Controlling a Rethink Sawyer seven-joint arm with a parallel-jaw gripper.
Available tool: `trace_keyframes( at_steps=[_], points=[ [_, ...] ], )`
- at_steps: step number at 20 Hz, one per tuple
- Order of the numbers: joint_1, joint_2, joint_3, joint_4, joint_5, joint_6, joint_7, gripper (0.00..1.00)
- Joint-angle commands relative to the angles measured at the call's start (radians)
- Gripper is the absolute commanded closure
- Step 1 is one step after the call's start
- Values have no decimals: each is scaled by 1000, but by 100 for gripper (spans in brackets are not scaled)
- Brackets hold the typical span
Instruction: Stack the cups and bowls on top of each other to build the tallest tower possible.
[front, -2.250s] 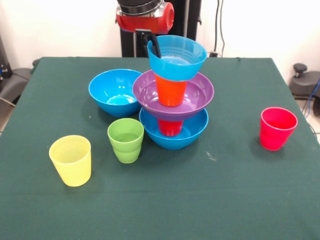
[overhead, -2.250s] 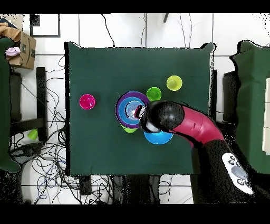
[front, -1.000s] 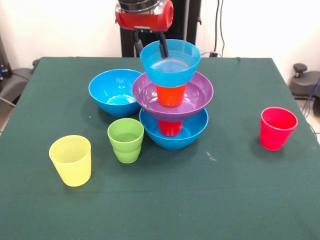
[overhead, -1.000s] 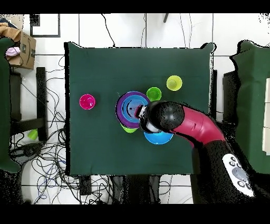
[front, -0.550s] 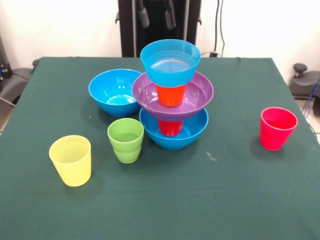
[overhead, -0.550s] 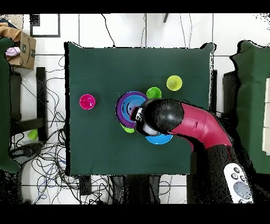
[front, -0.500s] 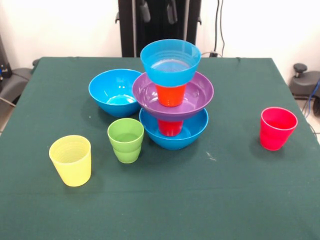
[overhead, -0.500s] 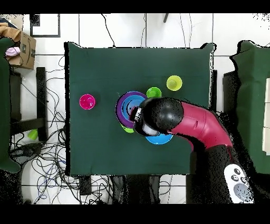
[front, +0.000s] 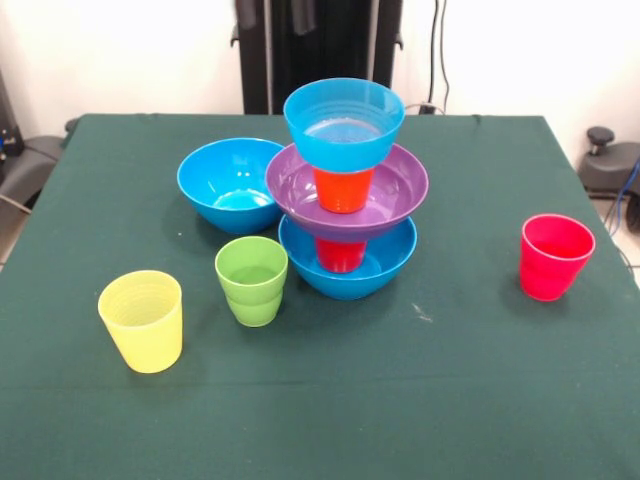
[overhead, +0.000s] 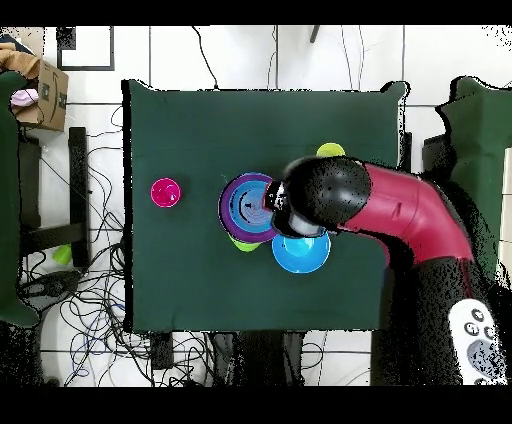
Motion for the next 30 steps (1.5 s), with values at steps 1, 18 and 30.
trace_keyframes(
  at_steps=[1, 18, 30],
  points=[
    [-30, 112, 39, -158, -136, 48, -142, 0],
    [-19, 145, 53, -143, -147, -9, -80, 0],
    [2, 200, 55, -189, -160, -56, -58, 0]
  ],
)
